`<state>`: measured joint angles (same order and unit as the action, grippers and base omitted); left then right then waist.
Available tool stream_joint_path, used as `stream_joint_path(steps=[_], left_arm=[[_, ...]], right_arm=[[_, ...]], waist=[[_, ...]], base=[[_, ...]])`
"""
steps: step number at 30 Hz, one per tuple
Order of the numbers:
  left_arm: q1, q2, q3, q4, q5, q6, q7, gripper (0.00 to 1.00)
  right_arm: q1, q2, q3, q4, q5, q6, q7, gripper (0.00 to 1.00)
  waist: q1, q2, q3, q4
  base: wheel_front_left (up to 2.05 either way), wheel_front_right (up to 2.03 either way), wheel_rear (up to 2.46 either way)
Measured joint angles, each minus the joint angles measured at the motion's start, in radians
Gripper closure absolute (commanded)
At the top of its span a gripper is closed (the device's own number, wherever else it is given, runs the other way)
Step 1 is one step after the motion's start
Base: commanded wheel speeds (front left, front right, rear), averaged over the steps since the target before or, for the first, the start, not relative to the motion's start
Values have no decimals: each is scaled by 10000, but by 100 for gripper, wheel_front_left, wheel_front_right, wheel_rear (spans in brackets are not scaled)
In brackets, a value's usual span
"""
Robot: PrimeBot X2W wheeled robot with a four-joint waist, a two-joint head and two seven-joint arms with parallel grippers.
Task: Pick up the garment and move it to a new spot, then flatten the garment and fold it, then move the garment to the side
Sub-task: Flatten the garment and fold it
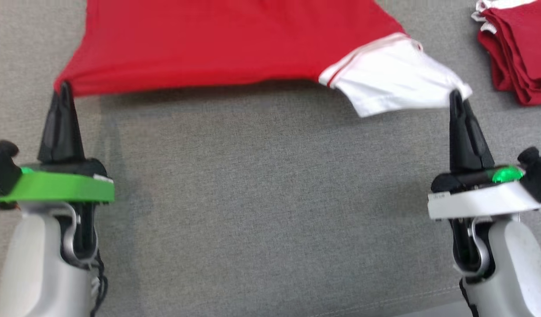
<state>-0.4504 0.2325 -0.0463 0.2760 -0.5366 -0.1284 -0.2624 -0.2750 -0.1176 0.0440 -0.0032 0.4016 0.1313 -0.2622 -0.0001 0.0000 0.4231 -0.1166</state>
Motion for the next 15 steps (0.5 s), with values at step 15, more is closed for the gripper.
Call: stream_joint_path(steps=[15], left_arm=[[4226,-1239,596,-1756,589,-2,0,100]], right_arm=[[3416,-207,-272,-1007,529,0,297,100]], waist=[[0,0,-2323,396]], base=[[0,0,0]])
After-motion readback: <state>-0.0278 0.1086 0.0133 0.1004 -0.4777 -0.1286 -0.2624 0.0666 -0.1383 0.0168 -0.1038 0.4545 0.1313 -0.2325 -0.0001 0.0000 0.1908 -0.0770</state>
